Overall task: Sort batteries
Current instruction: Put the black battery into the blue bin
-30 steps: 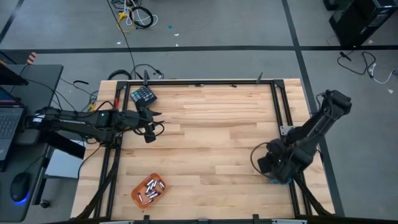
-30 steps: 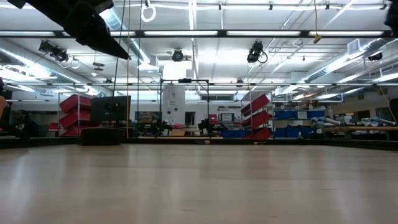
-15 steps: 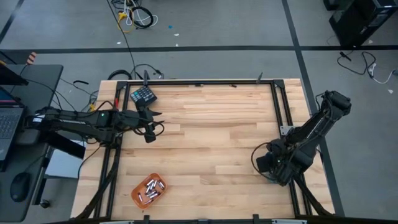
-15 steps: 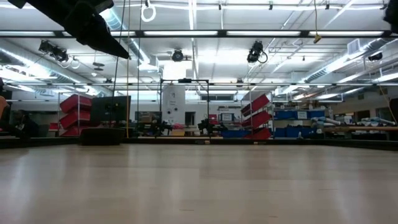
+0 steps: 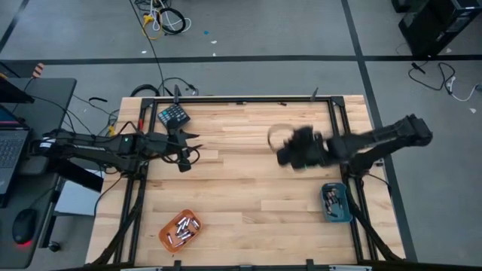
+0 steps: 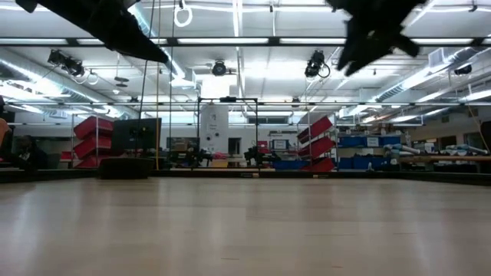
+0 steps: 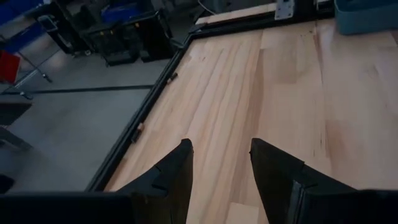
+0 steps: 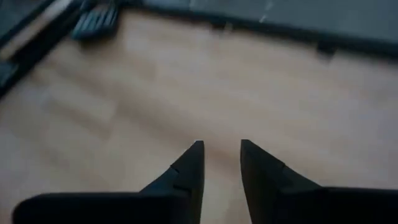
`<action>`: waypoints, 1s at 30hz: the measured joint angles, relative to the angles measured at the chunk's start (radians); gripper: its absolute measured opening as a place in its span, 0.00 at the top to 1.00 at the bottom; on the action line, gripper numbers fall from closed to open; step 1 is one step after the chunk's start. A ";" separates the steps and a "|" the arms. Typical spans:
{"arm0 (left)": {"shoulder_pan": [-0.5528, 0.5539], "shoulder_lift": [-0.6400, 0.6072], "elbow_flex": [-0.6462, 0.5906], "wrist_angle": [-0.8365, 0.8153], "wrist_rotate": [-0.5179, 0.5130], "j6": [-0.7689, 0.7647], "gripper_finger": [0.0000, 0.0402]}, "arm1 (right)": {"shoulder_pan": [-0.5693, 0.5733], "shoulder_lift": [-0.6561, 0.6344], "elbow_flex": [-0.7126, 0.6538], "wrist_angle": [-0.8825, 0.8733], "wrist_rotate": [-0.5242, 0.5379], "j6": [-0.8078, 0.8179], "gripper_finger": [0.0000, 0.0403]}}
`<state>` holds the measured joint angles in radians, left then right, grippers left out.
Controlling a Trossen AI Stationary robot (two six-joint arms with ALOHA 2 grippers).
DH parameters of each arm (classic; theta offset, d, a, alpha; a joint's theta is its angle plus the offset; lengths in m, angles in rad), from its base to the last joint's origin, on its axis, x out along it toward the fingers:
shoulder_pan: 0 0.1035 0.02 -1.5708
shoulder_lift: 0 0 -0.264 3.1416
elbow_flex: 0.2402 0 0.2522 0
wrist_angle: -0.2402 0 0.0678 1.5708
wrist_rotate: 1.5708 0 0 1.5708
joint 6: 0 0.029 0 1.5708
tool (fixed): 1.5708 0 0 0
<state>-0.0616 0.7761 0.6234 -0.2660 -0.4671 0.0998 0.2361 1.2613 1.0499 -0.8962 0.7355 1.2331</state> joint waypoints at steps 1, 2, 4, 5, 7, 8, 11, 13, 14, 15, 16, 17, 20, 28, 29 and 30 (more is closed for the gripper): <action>0.000 0.001 -0.004 0.005 -0.001 0.002 0.61 | -0.062 0.000 0.012 0.028 0.001 -0.066 0.79; 0.001 0.001 -0.008 0.003 -0.002 0.004 0.61 | -0.125 0.000 0.023 0.062 -0.001 -0.126 0.81; 0.001 0.003 -0.009 0.007 -0.010 0.005 0.61 | -0.255 0.000 0.034 0.165 -0.036 -0.248 0.85; 0.001 0.003 -0.009 0.009 -0.011 0.005 0.61 | -0.319 0.005 0.034 0.227 -0.071 -0.310 0.88; 0.001 0.003 -0.009 0.009 -0.014 0.012 0.61 | -0.438 0.020 0.034 0.337 -0.147 -0.406 0.93; 0.001 0.003 -0.009 0.009 -0.016 0.021 0.61 | -0.492 0.037 0.034 0.387 -0.181 -0.437 0.96; 0.002 0.003 -0.008 0.009 -0.019 0.027 0.61 | -0.625 0.096 0.034 0.506 -0.273 -0.521 0.99; 0.002 0.003 -0.008 0.009 -0.020 0.027 0.61 | -0.695 0.148 0.034 0.548 -0.321 -0.550 0.98; 0.002 0.003 -0.008 0.009 -0.021 0.027 0.61 | -0.727 0.176 0.034 0.555 -0.347 -0.555 0.97; 0.002 0.003 -0.008 0.010 -0.021 0.028 0.61 | -0.756 0.207 0.034 0.562 -0.377 -0.560 0.97; 0.002 0.003 -0.008 0.010 -0.023 0.028 0.61 | -0.782 0.239 0.034 0.565 -0.400 -0.564 0.98; 0.002 0.003 -0.008 0.009 -0.029 0.028 0.61 | -0.806 0.268 0.034 0.564 -0.424 -0.562 0.98; 0.002 0.003 -0.008 0.010 -0.037 0.028 0.61 | -0.858 0.346 0.034 0.572 -0.453 -0.535 1.00; 0.002 0.003 -0.008 0.050 -0.038 0.063 0.61 | -0.900 0.578 0.172 0.533 -0.426 -0.466 1.00; 0.002 0.003 -0.008 0.056 -0.038 0.076 0.61 | -0.902 0.608 0.210 0.483 -0.412 -0.465 1.00; 0.002 0.003 -0.008 0.060 -0.038 0.082 0.61 | -0.905 0.637 0.250 0.414 -0.394 -0.458 1.00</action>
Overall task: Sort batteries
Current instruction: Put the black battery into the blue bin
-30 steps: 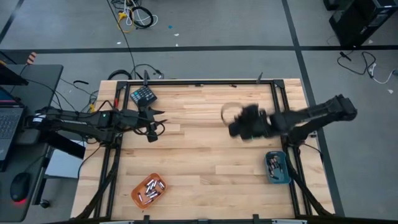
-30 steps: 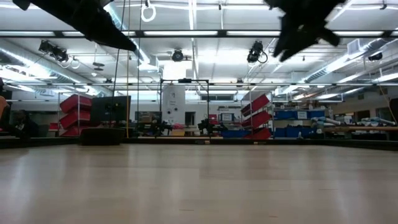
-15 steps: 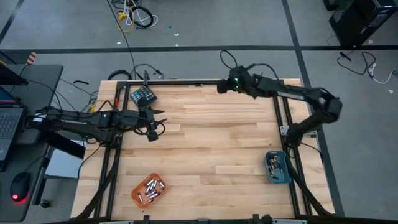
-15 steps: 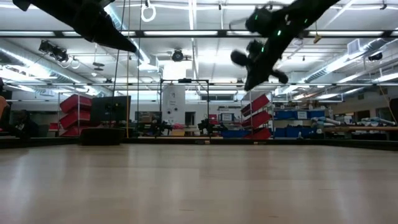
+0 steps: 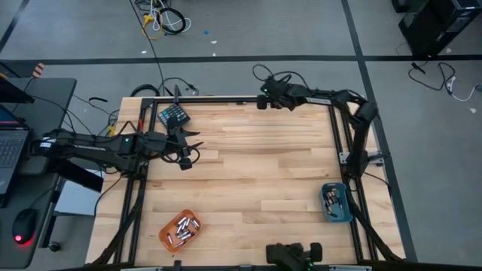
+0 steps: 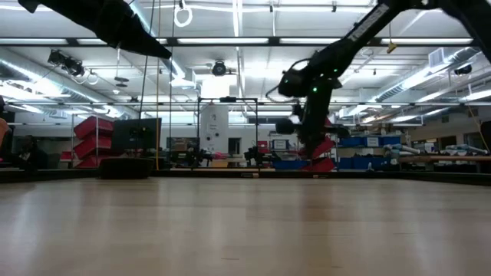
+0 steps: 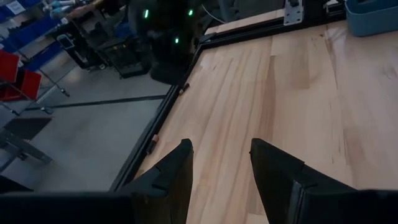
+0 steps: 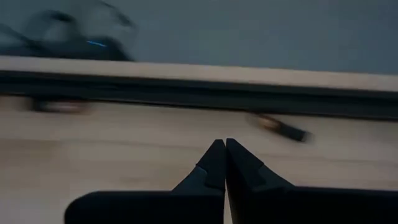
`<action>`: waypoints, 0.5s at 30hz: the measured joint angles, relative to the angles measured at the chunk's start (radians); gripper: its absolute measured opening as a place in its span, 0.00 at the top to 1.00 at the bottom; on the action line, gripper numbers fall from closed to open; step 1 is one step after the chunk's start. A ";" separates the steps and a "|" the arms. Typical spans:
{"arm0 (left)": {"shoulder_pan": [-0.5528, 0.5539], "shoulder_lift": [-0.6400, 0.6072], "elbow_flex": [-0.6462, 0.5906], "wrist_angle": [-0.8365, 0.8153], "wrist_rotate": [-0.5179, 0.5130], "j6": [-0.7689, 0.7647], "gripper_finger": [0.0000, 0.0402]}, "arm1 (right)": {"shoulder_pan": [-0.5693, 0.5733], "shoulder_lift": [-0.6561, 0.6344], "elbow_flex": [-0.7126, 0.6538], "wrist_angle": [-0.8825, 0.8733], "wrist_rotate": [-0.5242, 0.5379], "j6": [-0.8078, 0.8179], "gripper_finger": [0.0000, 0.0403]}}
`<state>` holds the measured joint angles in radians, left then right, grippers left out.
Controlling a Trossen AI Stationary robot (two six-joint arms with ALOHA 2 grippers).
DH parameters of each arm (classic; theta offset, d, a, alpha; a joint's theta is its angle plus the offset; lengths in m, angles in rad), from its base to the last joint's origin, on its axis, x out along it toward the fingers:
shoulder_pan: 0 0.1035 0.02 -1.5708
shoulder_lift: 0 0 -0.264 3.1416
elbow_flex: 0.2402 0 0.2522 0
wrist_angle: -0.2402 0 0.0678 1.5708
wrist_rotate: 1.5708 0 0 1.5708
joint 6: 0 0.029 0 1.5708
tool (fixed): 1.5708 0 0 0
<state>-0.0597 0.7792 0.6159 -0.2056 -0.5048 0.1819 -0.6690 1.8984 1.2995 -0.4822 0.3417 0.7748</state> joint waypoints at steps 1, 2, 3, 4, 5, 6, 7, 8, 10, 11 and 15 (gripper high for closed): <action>0.000 0.000 0.000 0.001 0.000 0.003 0.61 | -0.003 0.028 0.038 -0.070 0.029 0.013 1.00; 0.000 0.000 0.000 0.000 0.000 0.005 0.61 | -0.008 0.052 0.074 -0.128 0.054 0.025 1.00; 0.000 0.000 0.000 -0.001 0.000 0.006 0.61 | -0.014 0.078 0.107 -0.179 0.070 0.034 1.00; 0.000 0.000 0.000 -0.002 0.000 0.006 0.61 | -0.020 0.100 0.139 -0.219 0.078 0.035 1.00; 0.000 0.000 0.000 -0.003 0.000 0.007 0.61 | -0.028 0.122 0.165 -0.247 0.080 0.035 1.00; 0.000 0.000 0.000 -0.003 0.000 0.013 0.61 | -0.034 0.143 0.186 -0.269 0.080 0.036 1.00; 0.000 0.000 0.000 -0.002 0.000 0.021 0.61 | -0.041 0.164 0.204 -0.278 0.080 0.036 1.00; 0.000 0.000 0.000 -0.002 0.000 0.025 0.61 | -0.048 0.183 0.218 -0.276 0.075 0.034 1.00; 0.000 0.000 0.000 0.000 0.000 0.039 0.61 | -0.061 0.221 0.240 -0.266 0.037 0.021 1.00; 0.000 0.000 0.000 0.001 0.000 0.045 0.61 | -0.067 0.242 0.250 -0.266 0.025 0.014 1.00; 0.000 0.000 0.000 -0.001 -0.001 0.048 0.61 | -0.078 0.292 0.265 -0.286 0.035 0.008 1.00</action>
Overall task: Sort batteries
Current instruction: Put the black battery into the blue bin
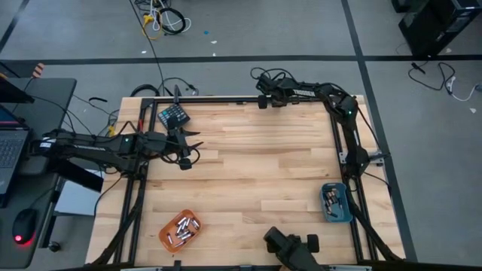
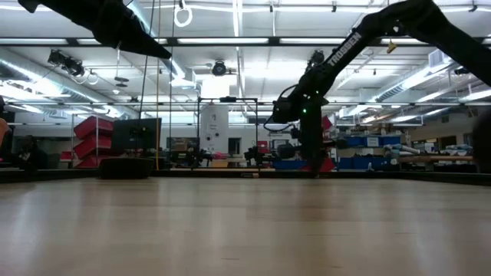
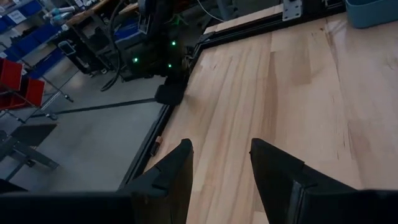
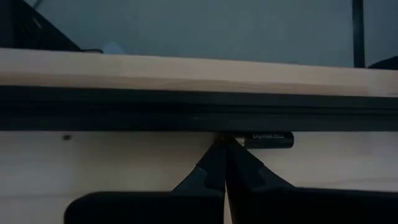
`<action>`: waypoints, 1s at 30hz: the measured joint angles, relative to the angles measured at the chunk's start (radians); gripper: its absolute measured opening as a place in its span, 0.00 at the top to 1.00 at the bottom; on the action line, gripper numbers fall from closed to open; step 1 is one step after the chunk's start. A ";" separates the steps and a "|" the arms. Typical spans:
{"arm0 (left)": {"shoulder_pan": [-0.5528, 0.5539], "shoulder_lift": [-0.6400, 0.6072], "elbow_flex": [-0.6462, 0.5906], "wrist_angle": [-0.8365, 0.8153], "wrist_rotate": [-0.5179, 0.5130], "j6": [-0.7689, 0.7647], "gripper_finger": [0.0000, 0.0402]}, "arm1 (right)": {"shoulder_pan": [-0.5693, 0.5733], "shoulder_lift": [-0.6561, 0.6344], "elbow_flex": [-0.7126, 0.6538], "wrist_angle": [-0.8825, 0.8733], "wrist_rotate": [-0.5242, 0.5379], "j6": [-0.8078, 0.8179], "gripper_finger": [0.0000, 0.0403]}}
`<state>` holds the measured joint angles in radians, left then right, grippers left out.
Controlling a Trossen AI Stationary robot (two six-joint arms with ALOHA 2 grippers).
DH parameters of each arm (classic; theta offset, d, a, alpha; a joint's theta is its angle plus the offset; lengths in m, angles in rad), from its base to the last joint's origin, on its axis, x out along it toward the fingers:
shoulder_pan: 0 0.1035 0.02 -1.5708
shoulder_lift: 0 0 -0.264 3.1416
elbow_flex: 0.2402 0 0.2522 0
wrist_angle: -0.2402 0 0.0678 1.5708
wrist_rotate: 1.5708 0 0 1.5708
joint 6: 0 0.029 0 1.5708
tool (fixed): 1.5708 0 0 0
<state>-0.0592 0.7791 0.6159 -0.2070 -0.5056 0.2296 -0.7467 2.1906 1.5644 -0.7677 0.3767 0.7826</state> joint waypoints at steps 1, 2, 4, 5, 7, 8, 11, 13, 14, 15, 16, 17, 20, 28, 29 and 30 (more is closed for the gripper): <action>0.000 0.000 0.000 0.000 0.000 0.000 0.61 | 0.001 0.008 0.000 -0.005 -0.002 -0.004 1.00; 0.000 0.000 0.000 0.000 0.000 0.001 0.61 | 0.003 0.015 0.000 -0.011 -0.015 -0.012 1.00; 0.000 0.000 0.000 0.000 0.000 0.002 0.61 | 0.012 0.019 -0.001 -0.011 -0.026 -0.026 1.00; 0.000 0.000 0.000 0.001 -0.001 0.005 0.61 | 0.018 0.011 -0.002 -0.011 -0.022 -0.031 1.00; 0.001 0.000 0.000 0.008 -0.002 0.017 0.61 | 0.032 -0.012 -0.007 -0.011 -0.013 -0.042 1.00; 0.001 0.000 0.000 0.009 -0.002 0.024 0.61 | 0.040 -0.025 -0.011 -0.021 -0.002 -0.043 1.00; 0.001 0.000 0.000 0.014 -0.004 0.028 0.61 | 0.054 -0.098 -0.008 -0.020 0.004 -0.053 1.00; 0.001 0.000 0.000 0.020 -0.006 0.028 0.61 | 0.051 -0.134 -0.005 -0.028 0.018 -0.059 1.00; 0.001 0.000 0.000 0.022 -0.006 0.028 0.61 | 0.044 -0.139 -0.005 -0.038 0.043 -0.065 1.00; 0.001 0.000 0.000 0.023 -0.006 0.028 0.61 | 0.036 -0.139 -0.008 -0.041 0.062 -0.069 1.00; 0.001 0.000 0.000 0.021 -0.006 0.028 0.61 | 0.026 -0.136 -0.009 -0.044 0.073 -0.071 1.00; 0.001 0.000 0.000 0.022 -0.006 0.028 0.61 | 0.015 -0.134 -0.010 -0.048 0.071 -0.072 1.00; 0.001 0.000 0.000 0.021 -0.006 0.026 0.61 | -0.010 -0.112 -0.007 -0.037 0.046 -0.073 1.00; 0.001 0.000 0.000 0.008 -0.006 0.025 0.61 | -0.021 -0.012 -0.005 -0.034 0.008 -0.080 1.00; 0.001 0.000 0.000 0.008 -0.006 0.025 0.61 | -0.020 -0.004 -0.004 -0.034 0.013 -0.080 1.00; 0.001 0.000 0.000 0.008 -0.006 0.025 0.61 | -0.020 0.004 -0.004 -0.032 0.014 -0.080 1.00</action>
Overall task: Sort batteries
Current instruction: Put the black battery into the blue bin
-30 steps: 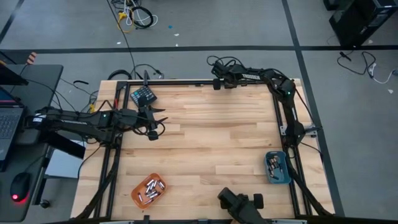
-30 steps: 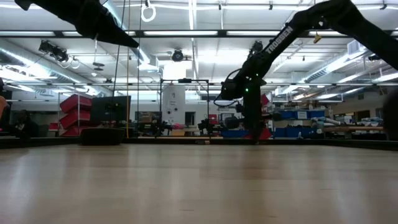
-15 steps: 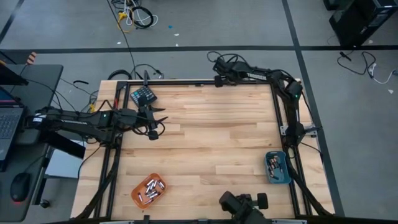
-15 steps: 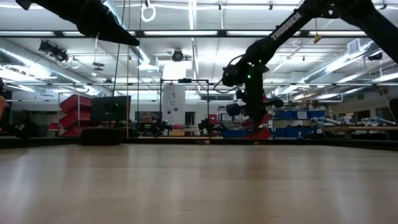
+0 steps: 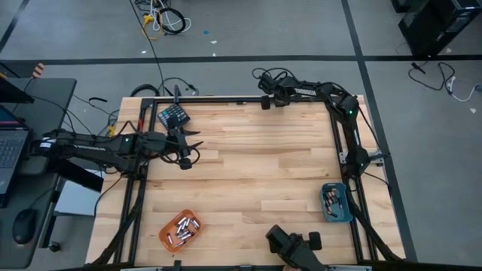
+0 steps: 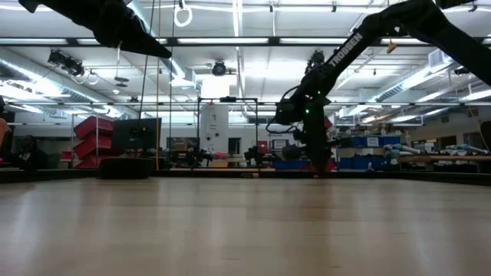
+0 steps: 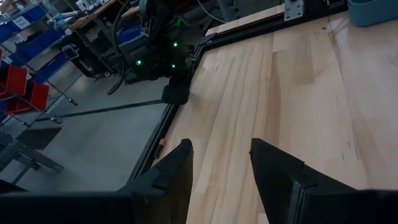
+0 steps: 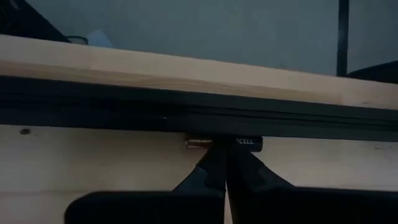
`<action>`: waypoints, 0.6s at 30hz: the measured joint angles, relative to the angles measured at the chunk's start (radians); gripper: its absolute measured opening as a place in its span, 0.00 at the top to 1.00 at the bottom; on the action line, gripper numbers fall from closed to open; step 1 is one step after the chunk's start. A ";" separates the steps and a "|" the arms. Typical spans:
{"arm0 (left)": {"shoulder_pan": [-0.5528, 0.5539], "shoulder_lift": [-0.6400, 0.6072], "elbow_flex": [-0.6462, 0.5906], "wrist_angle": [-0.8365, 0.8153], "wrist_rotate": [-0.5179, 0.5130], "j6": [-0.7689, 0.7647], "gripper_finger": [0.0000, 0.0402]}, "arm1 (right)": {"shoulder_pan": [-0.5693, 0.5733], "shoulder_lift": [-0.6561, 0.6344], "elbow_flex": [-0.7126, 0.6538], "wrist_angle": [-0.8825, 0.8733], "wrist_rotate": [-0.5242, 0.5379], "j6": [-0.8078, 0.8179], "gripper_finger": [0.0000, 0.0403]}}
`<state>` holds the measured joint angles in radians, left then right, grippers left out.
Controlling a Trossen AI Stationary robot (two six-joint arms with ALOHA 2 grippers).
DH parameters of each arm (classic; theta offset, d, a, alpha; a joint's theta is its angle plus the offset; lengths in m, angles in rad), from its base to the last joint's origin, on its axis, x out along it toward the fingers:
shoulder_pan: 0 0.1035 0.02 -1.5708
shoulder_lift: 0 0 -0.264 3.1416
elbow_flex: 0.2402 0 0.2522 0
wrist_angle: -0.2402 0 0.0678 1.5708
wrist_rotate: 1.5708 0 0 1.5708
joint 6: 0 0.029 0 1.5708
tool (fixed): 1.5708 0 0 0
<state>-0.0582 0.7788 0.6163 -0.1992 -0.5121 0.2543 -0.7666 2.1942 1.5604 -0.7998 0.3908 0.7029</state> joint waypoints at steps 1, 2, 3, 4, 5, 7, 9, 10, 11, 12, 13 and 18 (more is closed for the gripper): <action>0.000 0.000 0.000 0.001 0.000 0.000 0.61 | 0.000 0.002 0.000 0.000 -0.004 0.000 1.00; 0.000 0.000 0.000 -0.001 0.000 0.000 0.61 | 0.000 0.002 0.000 0.001 -0.012 -0.004 1.00; 0.000 0.000 0.000 -0.001 0.000 0.000 0.61 | 0.002 0.002 0.000 0.000 -0.021 -0.008 1.00; 0.000 0.000 0.000 -0.001 0.000 0.000 0.61 | 0.005 -0.005 0.000 -0.001 -0.031 -0.009 1.00; 0.000 0.000 0.000 -0.001 0.000 0.001 0.61 | 0.011 -0.017 -0.002 -0.008 -0.052 -0.007 1.00; 0.000 0.000 0.000 0.000 0.000 0.001 0.61 | 0.031 -0.033 -0.008 -0.018 -0.074 -0.007 1.00; 0.000 0.000 0.000 0.000 0.000 0.001 0.61 | 0.054 -0.070 -0.010 -0.038 -0.089 -0.008 1.00; 0.000 0.000 0.000 0.003 0.000 0.001 0.61 | 0.065 -0.093 -0.009 -0.031 -0.088 -0.008 1.00; 0.000 0.000 0.000 0.006 0.000 0.001 0.61 | 0.074 -0.111 -0.004 -0.025 -0.087 -0.008 1.00; 0.000 0.000 0.000 0.007 0.000 0.001 0.61 | 0.080 -0.125 -0.004 -0.025 -0.080 -0.010 1.00; 0.000 0.000 0.000 0.011 0.000 0.001 0.61 | 0.085 -0.134 -0.005 -0.028 -0.074 -0.023 1.00; 0.000 0.000 0.000 0.013 0.000 0.002 0.61 | 0.121 -0.167 -0.006 0.006 -0.206 -0.375 1.00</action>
<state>-0.0582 0.7788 0.6163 -0.1864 -0.5125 0.2558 -0.6459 2.0276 1.5543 -0.7937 0.1851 0.3280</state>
